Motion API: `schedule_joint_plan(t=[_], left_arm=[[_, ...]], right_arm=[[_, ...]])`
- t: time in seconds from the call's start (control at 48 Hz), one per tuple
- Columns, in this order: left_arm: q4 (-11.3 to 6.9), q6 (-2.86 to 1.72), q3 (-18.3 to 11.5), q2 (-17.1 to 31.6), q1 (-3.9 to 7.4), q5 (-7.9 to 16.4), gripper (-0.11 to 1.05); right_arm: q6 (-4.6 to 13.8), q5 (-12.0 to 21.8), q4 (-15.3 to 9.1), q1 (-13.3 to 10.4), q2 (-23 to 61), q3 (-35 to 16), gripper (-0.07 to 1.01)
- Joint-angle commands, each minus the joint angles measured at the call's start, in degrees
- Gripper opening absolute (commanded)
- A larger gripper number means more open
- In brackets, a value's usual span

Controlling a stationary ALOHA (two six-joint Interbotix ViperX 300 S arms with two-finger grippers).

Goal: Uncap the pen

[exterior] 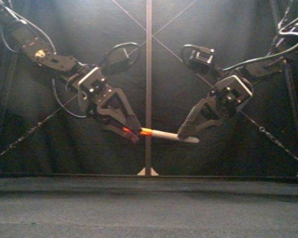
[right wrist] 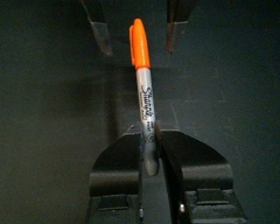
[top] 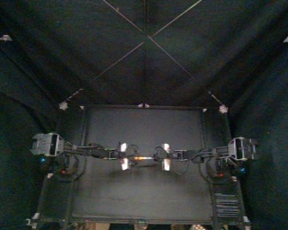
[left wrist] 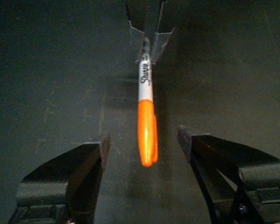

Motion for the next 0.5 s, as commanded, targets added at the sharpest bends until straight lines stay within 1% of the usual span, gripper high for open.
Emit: schedule_joint_plan(t=[0.021,0.042,0.208,0.292,0.312,0.396,0.5], left_arm=[[0.00,-0.09,-1.76,-0.18,0.44,-0.18,0.77],[0.09,0.00,-1.85,-0.09,0.44,-0.18,0.74],[0.18,0.00,-1.41,-0.18,0.70,0.00,0.55],[0.44,0.00,-0.97,-0.44,0.88,0.00,0.49],[0.62,0.09,-0.79,-0.53,0.97,0.00,0.49],[1.05,0.09,0.18,-1.05,1.41,0.00,0.48],[1.49,0.09,2.20,-2.64,1.76,-0.09,0.48]], right_arm=[[0.09,-0.18,0.00,-0.18,-1.41,-1.05,0.45],[0.09,-0.18,0.00,-0.09,-1.32,-1.05,0.45],[0.09,-0.18,0.00,-0.18,-1.14,-0.79,0.45],[0.18,-0.18,0.00,-0.18,-1.32,-0.26,0.45],[0.18,-0.18,0.00,-0.18,-1.49,-0.09,0.45],[0.26,-0.18,0.09,-0.18,-2.29,0.70,0.45],[0.26,-0.18,0.09,-0.97,-3.69,2.20,0.45]])
